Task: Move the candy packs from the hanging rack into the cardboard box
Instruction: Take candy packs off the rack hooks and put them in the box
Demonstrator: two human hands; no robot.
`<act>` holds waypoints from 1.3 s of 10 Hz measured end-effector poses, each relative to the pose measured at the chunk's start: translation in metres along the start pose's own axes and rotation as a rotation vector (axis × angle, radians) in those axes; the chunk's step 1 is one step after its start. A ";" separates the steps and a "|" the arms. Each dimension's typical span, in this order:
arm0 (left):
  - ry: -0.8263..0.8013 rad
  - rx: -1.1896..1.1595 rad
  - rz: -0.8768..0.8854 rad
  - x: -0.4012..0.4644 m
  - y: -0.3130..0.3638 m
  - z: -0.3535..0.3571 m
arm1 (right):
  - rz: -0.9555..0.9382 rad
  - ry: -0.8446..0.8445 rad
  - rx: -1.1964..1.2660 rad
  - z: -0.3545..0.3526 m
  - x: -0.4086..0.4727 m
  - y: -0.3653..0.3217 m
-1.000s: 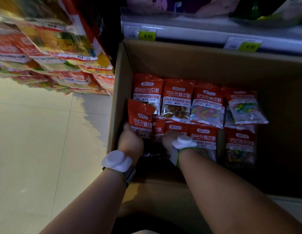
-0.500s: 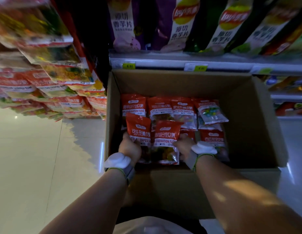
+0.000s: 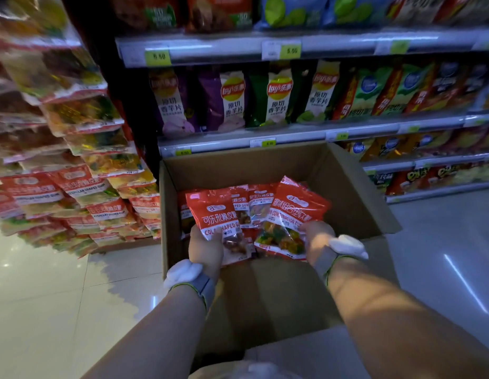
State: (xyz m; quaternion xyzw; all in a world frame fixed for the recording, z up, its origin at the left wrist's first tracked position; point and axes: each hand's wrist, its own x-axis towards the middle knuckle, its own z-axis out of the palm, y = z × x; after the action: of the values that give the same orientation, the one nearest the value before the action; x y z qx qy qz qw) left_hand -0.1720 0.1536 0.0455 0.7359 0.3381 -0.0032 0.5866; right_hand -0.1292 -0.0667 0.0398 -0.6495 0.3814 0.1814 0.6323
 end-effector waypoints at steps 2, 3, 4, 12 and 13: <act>0.046 -0.082 0.104 -0.058 0.001 -0.022 | -0.140 0.009 0.186 -0.002 -0.055 0.013; 0.063 -0.092 0.162 -0.088 -0.008 -0.039 | -0.200 -0.022 0.204 -0.004 -0.079 0.028; 0.074 -0.108 0.189 -0.116 -0.024 -0.063 | -0.318 -0.009 0.126 0.004 -0.111 0.050; 0.223 -0.172 0.434 -0.012 0.052 -0.382 | -0.600 -0.419 -0.024 0.317 -0.296 -0.023; 0.212 -0.189 0.461 0.008 0.072 -0.409 | -0.654 -0.413 -0.003 0.346 -0.313 -0.045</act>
State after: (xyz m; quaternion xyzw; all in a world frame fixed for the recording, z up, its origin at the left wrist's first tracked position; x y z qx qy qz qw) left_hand -0.2903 0.5057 0.2315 0.7315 0.2200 0.2392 0.5994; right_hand -0.2128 0.3447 0.2486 -0.6876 0.0183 0.0979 0.7192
